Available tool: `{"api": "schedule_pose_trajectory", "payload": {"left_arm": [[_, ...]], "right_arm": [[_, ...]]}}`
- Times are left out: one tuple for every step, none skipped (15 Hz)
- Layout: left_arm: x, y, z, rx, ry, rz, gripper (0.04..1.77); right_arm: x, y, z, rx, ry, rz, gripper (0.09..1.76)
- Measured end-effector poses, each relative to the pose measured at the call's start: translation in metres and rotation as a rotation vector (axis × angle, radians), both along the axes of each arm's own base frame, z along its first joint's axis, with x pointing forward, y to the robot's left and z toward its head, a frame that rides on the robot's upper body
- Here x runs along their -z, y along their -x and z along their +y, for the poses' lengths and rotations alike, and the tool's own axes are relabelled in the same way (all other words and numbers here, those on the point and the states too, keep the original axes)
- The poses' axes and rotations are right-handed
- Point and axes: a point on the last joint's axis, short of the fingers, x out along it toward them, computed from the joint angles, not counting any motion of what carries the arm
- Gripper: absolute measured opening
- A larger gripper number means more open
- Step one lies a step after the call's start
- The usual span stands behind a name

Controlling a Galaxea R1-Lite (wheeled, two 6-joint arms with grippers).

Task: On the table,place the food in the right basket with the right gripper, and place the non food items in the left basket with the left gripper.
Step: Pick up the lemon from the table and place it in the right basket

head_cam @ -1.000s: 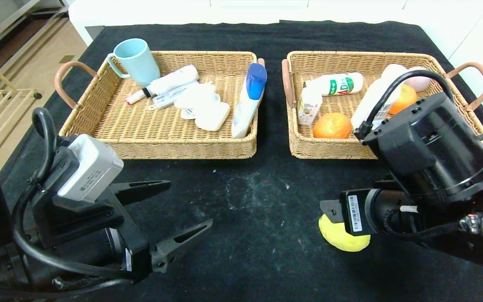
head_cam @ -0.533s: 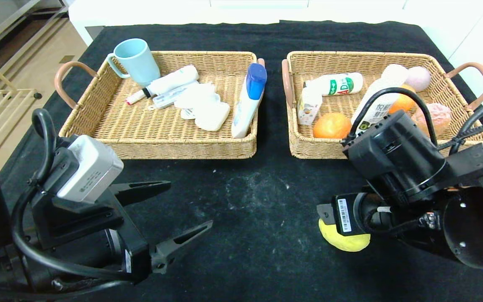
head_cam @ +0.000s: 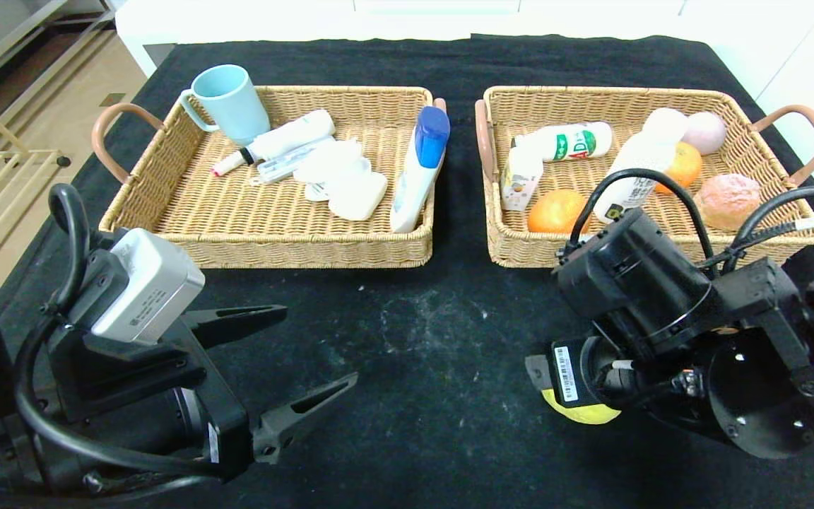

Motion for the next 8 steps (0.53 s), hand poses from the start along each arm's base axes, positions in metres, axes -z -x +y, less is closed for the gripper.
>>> {"api": "schedule_pose_trajectory", "payload": {"left_arm": [[-0.0003,0.0002,0.0002,0.0,0.001,-0.002,1.72],[-0.0004,0.0003,0.0003,0.0,0.002,-0.002,1.72],[-0.0006,0.0005,0.0005,-0.001,0.002,-0.003,1.72],[-0.0007,0.0007,0.0005,0.0,0.002,-0.003,1.72],[-0.0008,0.0007,0.0005,0.0,0.002,-0.004,1.72],[-0.0008,0.0008,0.0006,0.0,0.002,-0.004,1.72],[-0.0008,0.0008,0.0006,0.0,0.003,-0.003,1.72],[-0.0008,0.0009,0.0006,0.0,0.002,-0.003,1.72]], "right_arm": [[0.0015,-0.0009,0.0008,0.0,0.004,0.003,1.71],[0.003,-0.0013,0.0013,0.001,0.009,0.008,1.71],[0.0046,-0.0013,0.0013,0.002,0.017,0.016,1.71],[0.006,-0.0016,0.0018,0.004,0.019,0.021,1.71],[0.0075,-0.0018,0.0025,0.005,0.023,0.026,1.71],[0.0091,-0.0016,0.0025,0.006,0.032,0.035,1.71],[0.01,-0.0018,0.0027,0.008,0.036,0.04,1.71],[0.0107,-0.0016,0.0034,0.007,0.036,0.042,1.71]]}}
